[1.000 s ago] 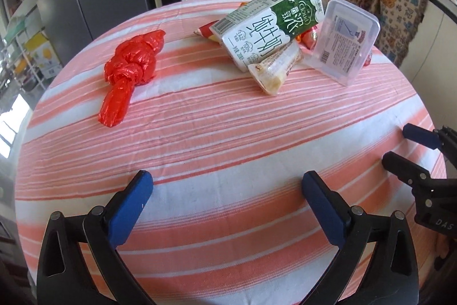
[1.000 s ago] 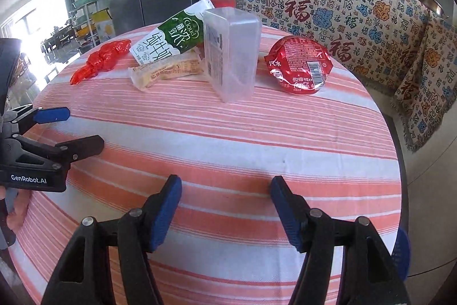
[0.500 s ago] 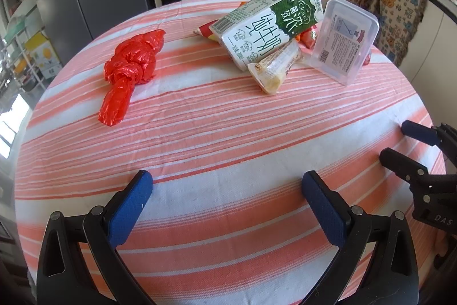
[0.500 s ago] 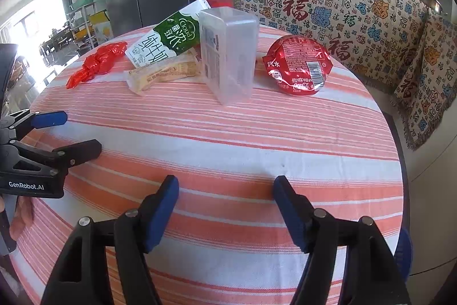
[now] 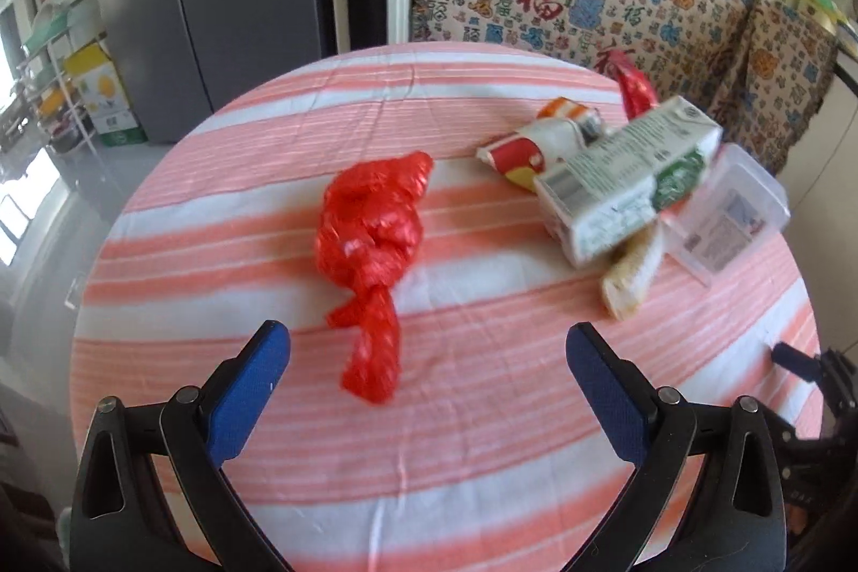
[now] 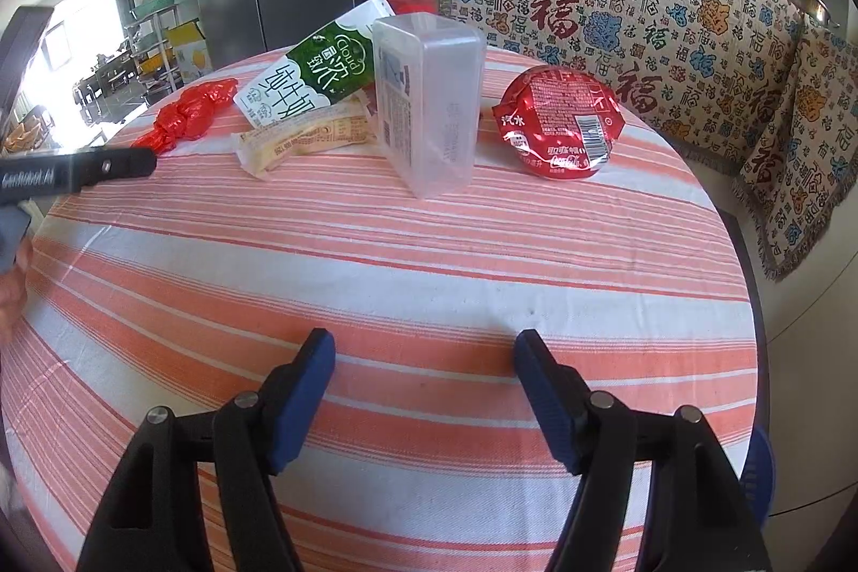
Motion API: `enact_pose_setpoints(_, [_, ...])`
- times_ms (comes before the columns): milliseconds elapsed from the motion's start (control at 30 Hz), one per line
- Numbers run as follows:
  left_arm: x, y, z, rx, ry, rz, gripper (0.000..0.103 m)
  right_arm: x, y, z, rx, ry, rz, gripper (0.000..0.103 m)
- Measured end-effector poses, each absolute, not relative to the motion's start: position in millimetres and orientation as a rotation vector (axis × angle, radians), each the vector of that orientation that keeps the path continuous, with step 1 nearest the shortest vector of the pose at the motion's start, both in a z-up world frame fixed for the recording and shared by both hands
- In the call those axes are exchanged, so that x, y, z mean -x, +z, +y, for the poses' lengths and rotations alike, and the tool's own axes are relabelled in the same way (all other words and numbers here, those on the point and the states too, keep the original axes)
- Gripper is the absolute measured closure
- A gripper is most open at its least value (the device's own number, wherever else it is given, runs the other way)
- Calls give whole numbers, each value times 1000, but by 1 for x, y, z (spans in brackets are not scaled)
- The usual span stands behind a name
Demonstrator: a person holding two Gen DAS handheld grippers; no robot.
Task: Collect trash
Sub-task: 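Move both tools back over the table toward the red plastic bag, then grasp the red plastic bag with the left tool while the right tool grasps the clear plastic box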
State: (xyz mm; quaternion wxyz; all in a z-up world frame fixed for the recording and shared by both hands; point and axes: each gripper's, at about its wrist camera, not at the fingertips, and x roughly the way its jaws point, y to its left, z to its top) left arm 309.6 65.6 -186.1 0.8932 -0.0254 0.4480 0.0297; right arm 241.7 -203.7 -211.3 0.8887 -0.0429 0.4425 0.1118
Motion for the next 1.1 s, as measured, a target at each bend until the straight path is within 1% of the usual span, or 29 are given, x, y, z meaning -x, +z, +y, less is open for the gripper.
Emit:
enact_pose_setpoints(100, [-342,-199,87,82,73,965,1,-242,-211,-204,89,232,920,32])
enact_pose_setpoints(200, [-353,-203,93,101,50,954,2,-242,-211,-204,87,234,921,32])
enact_pose_setpoints(233, [-354,-203,90,84,46,947,4,-242,-211,-204,87,235,921,32])
enact_pose_setpoints(300, [-351,-203,78,36,43,940,17,-242,-211,-204,86,236,922,32])
enact_pose_setpoints(333, [-351,-204,72,13,36,938,26,-243,-211,-204,85,237,922,32])
enact_pose_setpoints(400, [-346,-203,63,-24,26,926,38,-243,-211,-203,85,239,923,31])
enact_pose_setpoints(433, [-344,-203,60,-37,25,921,53,-243,-211,-204,84,239,924,31])
enact_pose_setpoints(467, [-341,-201,59,-37,22,921,56,-243,-211,-204,83,239,924,31])
enact_pose_setpoints(600, [-316,-190,58,-5,10,903,57,-242,-213,-203,82,241,923,31])
enact_pose_setpoints(733, [-274,-180,52,42,-27,918,57,-242,-214,-203,82,242,923,31])
enact_pose_setpoints(900, [-228,-191,32,60,-68,934,54,-245,-215,-203,93,249,924,31])
enact_pose_setpoints(933, [-223,-196,30,61,-66,939,50,-246,-215,-204,94,252,924,31])
enact_pose_setpoints(967, [-222,-201,29,55,-62,944,41,-248,-216,-204,95,257,923,31])
enact_pose_setpoints(1033, [-221,-210,26,36,-49,951,31,-254,-217,-205,105,275,922,29])
enact_pose_setpoints(1100, [-222,-213,26,19,-45,935,26,-264,-217,-204,122,308,942,27])
